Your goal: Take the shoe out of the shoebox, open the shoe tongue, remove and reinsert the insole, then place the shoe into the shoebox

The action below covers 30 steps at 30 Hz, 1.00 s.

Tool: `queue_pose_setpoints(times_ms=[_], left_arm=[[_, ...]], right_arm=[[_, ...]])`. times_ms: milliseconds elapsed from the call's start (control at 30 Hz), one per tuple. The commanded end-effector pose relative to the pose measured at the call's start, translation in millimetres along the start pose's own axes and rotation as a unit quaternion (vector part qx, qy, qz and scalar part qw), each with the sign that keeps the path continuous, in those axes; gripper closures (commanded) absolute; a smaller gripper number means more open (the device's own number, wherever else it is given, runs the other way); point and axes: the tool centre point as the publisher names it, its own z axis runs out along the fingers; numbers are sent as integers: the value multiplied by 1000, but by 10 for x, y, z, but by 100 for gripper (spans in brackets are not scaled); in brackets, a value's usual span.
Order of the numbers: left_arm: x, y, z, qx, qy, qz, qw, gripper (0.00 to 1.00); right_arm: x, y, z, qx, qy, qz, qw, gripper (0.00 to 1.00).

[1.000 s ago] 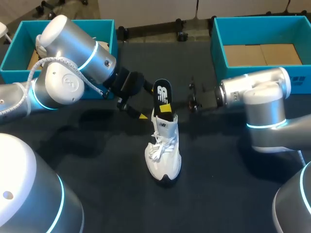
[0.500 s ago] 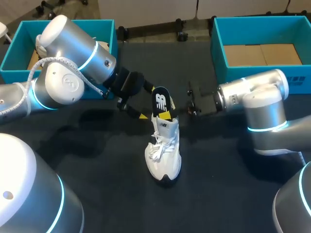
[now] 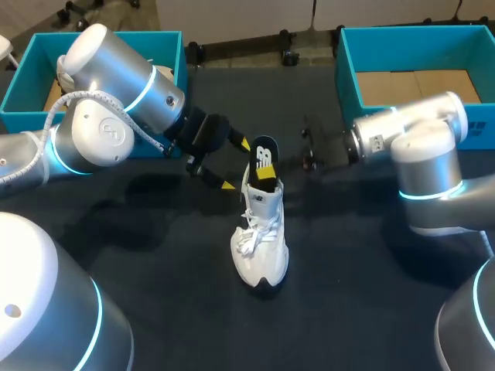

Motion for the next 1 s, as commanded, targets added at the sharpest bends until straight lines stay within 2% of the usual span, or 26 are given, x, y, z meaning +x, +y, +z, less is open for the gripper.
queue_pose_setpoints(times_ms=[33,67,133,600,933,967,1000], left_arm=[[7,-5,4,-1,-1,0,1000,0],[7,-5,4,-1,-1,0,1000,0],[7,-5,4,-1,-1,0,1000,0],[7,-5,4,-1,-1,0,1000,0],[7,-5,4,-1,-1,0,1000,0],[7,-5,4,-1,-1,0,1000,0],[7,-5,4,-1,-1,0,1000,0]], right_arm=[[-29,47,-7,11,2,5,1000,85],[-33,49,-6,13,3,7,1000,94],[-40,47,3,15,4,10,1000,100],[38,-142,101,58,39,55,996,100],[106,-312,153,64,44,75,994,100],[111,-313,148,64,38,73,995,93],[115,-293,128,64,35,71,995,78]])
